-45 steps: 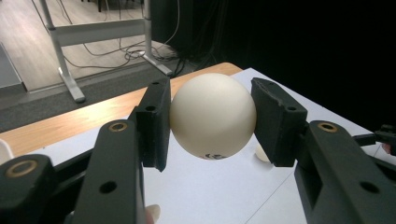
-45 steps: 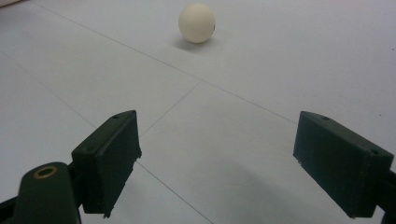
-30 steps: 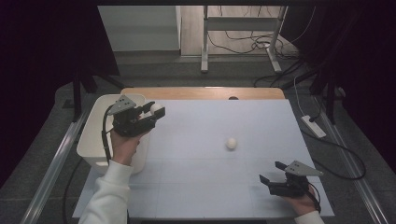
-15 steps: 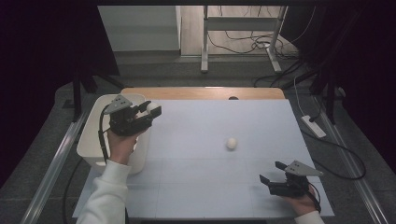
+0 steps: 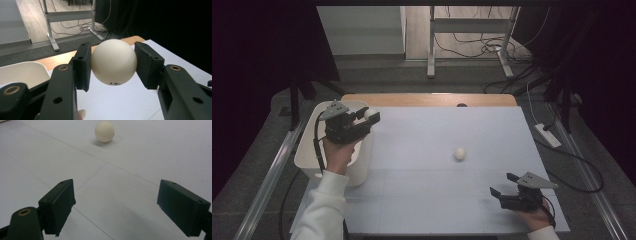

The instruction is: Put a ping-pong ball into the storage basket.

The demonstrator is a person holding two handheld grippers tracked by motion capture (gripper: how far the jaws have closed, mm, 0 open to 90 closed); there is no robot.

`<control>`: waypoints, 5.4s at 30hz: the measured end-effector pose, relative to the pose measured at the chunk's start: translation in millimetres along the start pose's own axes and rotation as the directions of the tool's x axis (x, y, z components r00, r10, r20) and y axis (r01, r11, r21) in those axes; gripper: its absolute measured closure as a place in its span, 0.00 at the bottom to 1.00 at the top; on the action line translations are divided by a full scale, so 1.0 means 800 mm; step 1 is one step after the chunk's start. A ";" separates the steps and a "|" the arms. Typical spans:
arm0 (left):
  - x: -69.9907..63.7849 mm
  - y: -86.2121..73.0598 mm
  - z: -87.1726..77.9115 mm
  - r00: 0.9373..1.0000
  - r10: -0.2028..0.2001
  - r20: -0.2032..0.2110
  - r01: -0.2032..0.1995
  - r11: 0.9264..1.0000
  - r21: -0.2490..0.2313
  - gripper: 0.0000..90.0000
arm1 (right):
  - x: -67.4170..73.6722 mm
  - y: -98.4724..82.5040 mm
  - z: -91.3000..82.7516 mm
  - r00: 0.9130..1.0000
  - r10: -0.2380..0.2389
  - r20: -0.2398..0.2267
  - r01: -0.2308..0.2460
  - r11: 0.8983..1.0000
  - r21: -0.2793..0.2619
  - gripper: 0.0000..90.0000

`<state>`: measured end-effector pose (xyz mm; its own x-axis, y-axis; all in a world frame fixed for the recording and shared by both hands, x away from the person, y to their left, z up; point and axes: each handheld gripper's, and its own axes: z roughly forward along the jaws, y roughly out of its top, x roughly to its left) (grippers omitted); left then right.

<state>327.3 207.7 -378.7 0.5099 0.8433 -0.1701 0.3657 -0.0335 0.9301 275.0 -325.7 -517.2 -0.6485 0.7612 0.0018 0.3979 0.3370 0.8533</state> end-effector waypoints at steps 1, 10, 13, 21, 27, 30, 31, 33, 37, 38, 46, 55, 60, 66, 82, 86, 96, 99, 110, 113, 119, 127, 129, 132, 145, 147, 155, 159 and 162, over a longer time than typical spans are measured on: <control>0.001 0.000 0.000 1.000 0.000 -0.002 0.000 1.000 0.001 0.56 | 0.000 0.000 0.000 1.000 -0.001 0.000 0.001 1.000 0.000 0.16; 0.009 -0.002 -0.002 1.000 -0.010 -0.021 0.011 1.000 0.007 0.56 | 0.000 0.000 0.000 1.000 0.000 0.003 0.000 1.000 0.000 0.16; 0.012 -0.003 -0.003 1.000 -0.013 -0.028 0.013 1.000 0.008 0.56 | 0.000 0.000 0.000 1.000 -0.001 0.004 0.001 1.000 0.000 0.16; 0.021 -0.002 -0.005 0.998 -0.021 -0.057 0.021 1.000 0.013 0.56 | 0.000 0.000 0.000 1.000 0.001 0.007 -0.001 1.000 0.001 0.16; 0.027 -0.002 -0.008 0.997 -0.025 -0.075 0.026 1.000 0.015 0.56 | 0.000 0.000 0.000 1.000 0.000 0.008 0.000 1.000 0.001 0.16; 0.029 -0.003 -0.009 0.996 -0.027 -0.080 0.029 0.999 0.016 0.56 | 0.000 0.000 0.000 1.000 0.001 0.009 -0.001 1.000 0.001 0.16; 0.030 -0.003 -0.009 0.996 -0.028 -0.083 0.030 0.999 0.017 0.56 | 0.000 0.000 0.000 1.000 0.001 0.009 -0.001 1.000 0.001 0.16; 0.031 -0.003 -0.009 0.996 -0.027 -0.086 0.029 0.999 0.018 0.56 | 0.000 0.000 0.000 1.000 0.001 0.009 -0.001 1.000 0.001 0.16; 0.033 -0.002 -0.011 0.995 -0.026 -0.096 0.028 0.999 0.020 0.56 | 0.000 0.000 0.000 1.000 0.001 0.010 -0.001 1.000 0.001 0.16; 0.034 -0.002 -0.011 0.995 -0.024 -0.099 0.027 0.999 0.022 0.56 | 0.000 0.000 0.000 1.000 0.001 0.010 -0.001 1.000 0.001 0.16; 0.040 -0.002 -0.014 0.993 -0.033 -0.118 0.035 0.999 0.020 0.56 | 0.000 0.000 0.000 1.000 -0.001 0.010 0.001 1.000 0.002 0.16; 0.047 -0.002 -0.020 0.989 -0.035 -0.141 0.039 0.999 0.022 0.56 | 0.000 0.000 0.000 1.000 -0.002 0.010 0.002 1.000 0.002 0.17; 0.053 -0.001 -0.025 0.986 -0.041 -0.159 0.044 0.999 0.021 0.56 | 0.000 0.000 0.000 1.000 -0.002 0.011 0.002 1.000 0.002 0.17; 0.064 0.001 -0.033 0.981 -0.050 -0.187 0.055 0.998 0.020 0.56 | 0.000 0.000 0.000 1.000 0.000 0.015 0.000 1.000 0.003 0.17; 0.091 -0.007 -0.046 0.965 -0.077 -0.251 0.089 0.995 0.037 0.56 | -0.001 0.000 0.001 1.000 0.002 0.015 -0.002 1.000 0.003 0.17; 0.096 -0.012 -0.045 0.961 -0.084 -0.265 0.101 0.994 0.051 0.56 | -0.001 0.000 0.001 1.000 0.002 0.015 -0.002 1.000 0.005 0.17; 0.106 -0.023 -0.033 0.957 -0.083 -0.279 0.116 0.988 0.104 0.56 | -0.001 0.000 0.001 1.000 0.002 0.016 -0.002 1.000 0.004 0.17; 0.109 -0.024 -0.028 0.956 -0.080 -0.282 0.118 0.986 0.120 0.56 | -0.001 0.000 0.001 1.000 0.002 0.016 -0.003 1.000 0.004 0.17; 0.115 -0.028 -0.012 0.951 -0.075 -0.299 0.140 0.969 0.202 0.56 | -0.001 0.000 0.000 1.000 0.001 0.017 -0.001 1.000 0.004 0.17; 0.116 -0.029 -0.008 0.948 -0.069 -0.312 0.143 0.964 0.224 0.56 | -0.001 0.000 0.000 1.000 0.001 0.017 -0.001 1.000 0.003 0.17; 0.116 -0.031 0.001 0.948 -0.055 -0.315 0.145 0.952 0.270 0.56 | -0.001 0.000 0.000 1.000 0.001 0.016 -0.001 1.000 0.003 0.17; 0.118 -0.035 0.013 0.952 -0.033 -0.305 0.145 0.924 0.353 0.56 | -0.001 0.000 0.000 1.000 0.001 0.017 -0.001 1.000 0.004 0.17; 0.118 -0.035 0.014 0.951 -0.031 -0.307 0.147 0.921 0.362 0.56 | -0.001 0.000 0.000 1.000 0.001 0.017 -0.001 1.000 0.004 0.17; 0.118 -0.036 0.017 0.951 -0.032 -0.306 0.153 0.912 0.380 0.56 | -0.001 0.000 0.000 1.000 0.001 0.017 -0.001 1.000 0.004 0.17; 0.117 -0.036 0.018 0.956 -0.025 -0.291 0.141 0.912 0.386 0.54 | -0.001 0.000 0.000 1.000 0.001 0.018 -0.001 1.000 0.004 0.17; 0.116 -0.035 0.019 0.955 -0.022 -0.295 0.140 0.911 0.387 0.47 | -0.001 0.000 0.000 1.000 0.001 0.018 -0.001 1.000 0.004 0.17; 0.109 -0.029 0.012 0.958 -0.034 -0.283 0.127 0.939 0.318 0.25 | -0.002 0.000 0.000 1.000 0.001 0.018 -0.001 1.000 0.006 0.17; 0.102 -0.025 0.007 0.969 -0.046 -0.242 0.113 0.956 0.271 0.23 | -0.001 0.000 0.000 1.000 0.001 0.018 -0.001 1.000 0.006 0.17; 0.096 -0.022 0.003 0.978 -0.056 -0.201 0.104 0.966 0.237 0.23 | -0.002 -0.001 0.000 1.000 0.001 0.020 -0.001 1.000 0.009 0.17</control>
<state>361.6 271.7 -408.8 0.3215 0.9344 -0.1533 0.5911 -0.0716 0.8034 275.6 -326.8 -517.7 -0.6352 0.7723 -0.0080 0.4041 0.3412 0.8487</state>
